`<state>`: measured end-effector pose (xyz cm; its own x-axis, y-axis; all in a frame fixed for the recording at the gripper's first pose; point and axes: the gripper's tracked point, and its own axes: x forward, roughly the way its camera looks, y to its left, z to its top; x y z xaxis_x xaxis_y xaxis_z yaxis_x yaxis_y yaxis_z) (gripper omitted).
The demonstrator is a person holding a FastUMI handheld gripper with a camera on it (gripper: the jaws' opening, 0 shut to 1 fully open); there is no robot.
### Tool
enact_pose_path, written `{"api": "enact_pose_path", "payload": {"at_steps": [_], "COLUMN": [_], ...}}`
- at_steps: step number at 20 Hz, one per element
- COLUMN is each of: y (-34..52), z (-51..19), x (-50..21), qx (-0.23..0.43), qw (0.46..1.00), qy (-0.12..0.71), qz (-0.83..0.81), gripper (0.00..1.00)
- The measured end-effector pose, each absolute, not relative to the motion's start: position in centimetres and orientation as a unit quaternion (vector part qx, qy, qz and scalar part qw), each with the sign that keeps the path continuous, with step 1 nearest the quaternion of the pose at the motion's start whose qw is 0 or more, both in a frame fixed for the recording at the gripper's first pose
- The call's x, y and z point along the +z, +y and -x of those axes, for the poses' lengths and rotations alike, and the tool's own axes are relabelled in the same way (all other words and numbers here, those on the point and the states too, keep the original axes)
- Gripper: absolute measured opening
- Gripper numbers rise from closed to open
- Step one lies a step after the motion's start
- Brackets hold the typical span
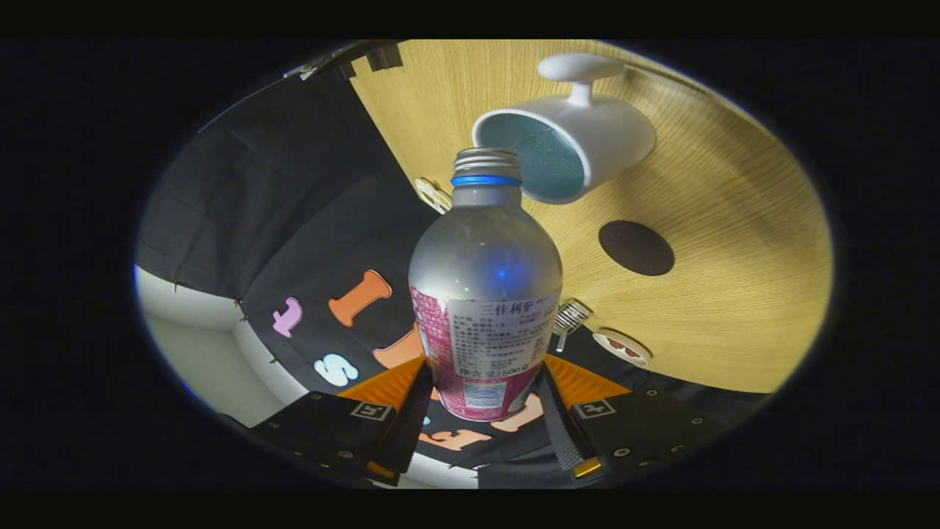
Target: Take the bottle from table, then pour the juice into the cup, finally place the bottle on the coaster
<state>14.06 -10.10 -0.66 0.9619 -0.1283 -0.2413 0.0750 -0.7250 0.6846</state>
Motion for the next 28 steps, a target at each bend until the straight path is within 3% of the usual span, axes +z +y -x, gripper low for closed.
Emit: {"api": "enact_pose_path", "payload": {"at_steps": [11,17,19,24,28], "y": [-10.4,-9.7,-9.1,-7.0,-6.1], "z": [-14.7,-14.6,-14.7,-14.5,-13.9], "x": [0.4,-0.4,-0.8,-4.0,-6.0], "qx": [-0.121,-0.131,-0.136,-0.161,-0.173], "qw": [0.339,0.366,0.396,0.55,0.629], "qy": [-0.038,-0.025,-0.012,0.064,0.106], "qz": [-0.932,-0.921,-0.908,-0.817,-0.75], "gripper": [0.74,0.74,0.74,0.74,0.74]}}
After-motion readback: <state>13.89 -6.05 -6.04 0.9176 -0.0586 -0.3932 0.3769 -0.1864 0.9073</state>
